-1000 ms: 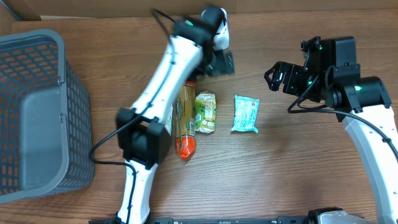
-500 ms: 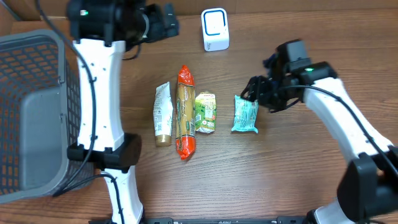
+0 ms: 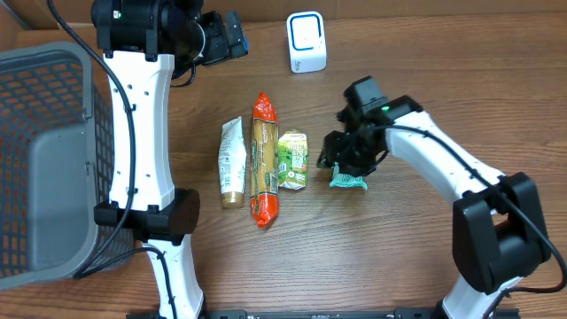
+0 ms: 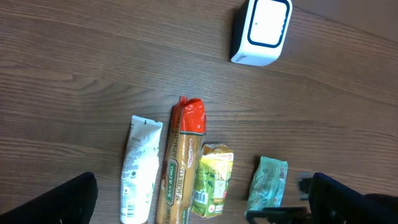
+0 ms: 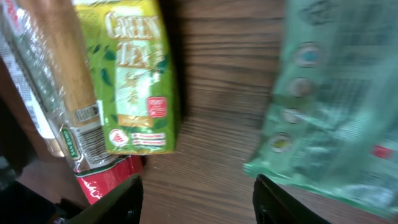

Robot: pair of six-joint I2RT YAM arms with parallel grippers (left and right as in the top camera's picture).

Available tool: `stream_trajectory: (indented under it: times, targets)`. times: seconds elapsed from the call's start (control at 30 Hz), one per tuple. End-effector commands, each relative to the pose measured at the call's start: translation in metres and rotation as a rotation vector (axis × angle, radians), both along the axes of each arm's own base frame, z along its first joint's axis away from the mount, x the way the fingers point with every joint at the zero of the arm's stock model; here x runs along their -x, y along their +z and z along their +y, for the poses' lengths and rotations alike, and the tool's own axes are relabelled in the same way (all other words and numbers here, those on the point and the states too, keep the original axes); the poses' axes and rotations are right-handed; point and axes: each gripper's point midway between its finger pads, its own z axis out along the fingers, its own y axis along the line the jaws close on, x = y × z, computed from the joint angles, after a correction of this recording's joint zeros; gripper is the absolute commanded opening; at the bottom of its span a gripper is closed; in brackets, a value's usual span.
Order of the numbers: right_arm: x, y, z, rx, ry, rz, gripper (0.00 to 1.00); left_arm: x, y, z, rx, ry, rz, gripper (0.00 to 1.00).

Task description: Scan the item barcode

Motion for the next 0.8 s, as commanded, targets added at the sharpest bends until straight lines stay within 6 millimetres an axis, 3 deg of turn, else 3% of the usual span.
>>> stream_trajectory:
  times: [0.0, 0.27, 0.5, 0.6, 0.77]
  targets:
    - [0.005, -0.011, 0.002, 0.024, -0.016, 0.011, 0.58, -0.002, -0.006, 0.002, -0.026, -0.01, 0.011, 1.0]
    - [0.0, -0.029, 0.013, -0.022, -0.019, 0.039, 0.58, -0.002, -0.006, 0.002, -0.026, -0.01, 0.011, 1.0]
    - [0.004, -0.04, 0.006, 0.002, -0.021, 0.075, 0.59, -0.002, -0.006, 0.002, -0.026, -0.01, 0.011, 0.99]
    - [0.008, -0.041, -0.006, 0.024, 0.003, 0.093, 0.59, -0.002, -0.006, 0.002, -0.026, -0.01, 0.011, 1.0]
    - [0.009, -0.046, -0.055, 0.164, -0.04, 0.138, 0.59, -0.002, -0.006, 0.002, -0.026, -0.01, 0.011, 0.99]
